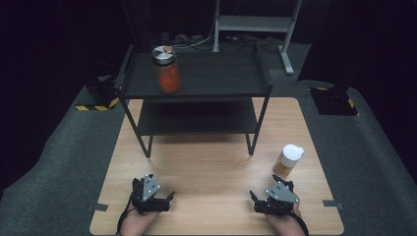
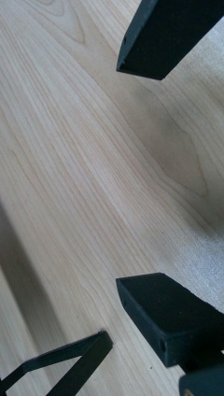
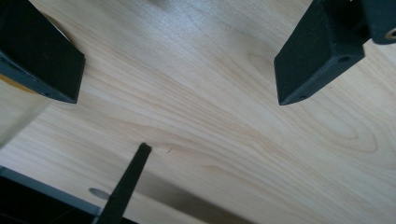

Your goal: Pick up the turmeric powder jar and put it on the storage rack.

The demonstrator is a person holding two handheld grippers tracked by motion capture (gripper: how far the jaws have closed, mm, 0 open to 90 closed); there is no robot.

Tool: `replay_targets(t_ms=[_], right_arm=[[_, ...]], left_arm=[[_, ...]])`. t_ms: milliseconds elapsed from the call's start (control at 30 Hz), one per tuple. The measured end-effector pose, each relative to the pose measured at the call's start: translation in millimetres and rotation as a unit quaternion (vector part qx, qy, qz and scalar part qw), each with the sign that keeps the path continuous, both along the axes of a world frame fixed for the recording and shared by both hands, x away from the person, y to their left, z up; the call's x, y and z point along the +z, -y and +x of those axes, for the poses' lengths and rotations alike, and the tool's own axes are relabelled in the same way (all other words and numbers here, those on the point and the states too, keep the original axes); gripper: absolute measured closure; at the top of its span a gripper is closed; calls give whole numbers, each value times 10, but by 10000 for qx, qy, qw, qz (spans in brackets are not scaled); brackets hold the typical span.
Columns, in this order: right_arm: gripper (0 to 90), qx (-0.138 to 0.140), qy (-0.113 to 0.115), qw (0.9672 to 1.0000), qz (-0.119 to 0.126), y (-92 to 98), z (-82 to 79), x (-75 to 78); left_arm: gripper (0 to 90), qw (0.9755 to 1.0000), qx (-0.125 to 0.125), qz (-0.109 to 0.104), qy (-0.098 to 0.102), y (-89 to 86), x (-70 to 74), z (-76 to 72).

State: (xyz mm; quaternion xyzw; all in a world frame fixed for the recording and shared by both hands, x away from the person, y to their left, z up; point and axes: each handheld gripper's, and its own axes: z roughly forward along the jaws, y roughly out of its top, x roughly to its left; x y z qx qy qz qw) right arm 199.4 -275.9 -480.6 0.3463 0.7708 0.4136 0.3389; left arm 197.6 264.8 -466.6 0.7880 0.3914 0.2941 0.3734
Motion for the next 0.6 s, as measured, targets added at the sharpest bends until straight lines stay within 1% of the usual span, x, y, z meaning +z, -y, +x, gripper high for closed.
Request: replay_targets(t_ms=[100,267,400,500,533,600], right_arm=[[9,17,8,10000,53,21,-1,-6],[9,-16,87,10000,4,-2,-31,-21],[9,-2,48,9999,94,26,-41,-19],[9,3,32,10000,92,56,-62,4],[9,31,-12,9999,149,85,-64,28],[9,16,16,9997,259,122,-91,54]], left_arm=[[7,10000,-8,-14,-19,-5,2,8],[8,10000,-29,27,14,4,-2,-13],[8,10000,-45,74,12,13,3,-11],[8,10000,-11,26,-9,3,4,-4],[8,10000,0,8,-11,-1,3,-5],[8,10000,-14,8,-2,-3,1,-7]])
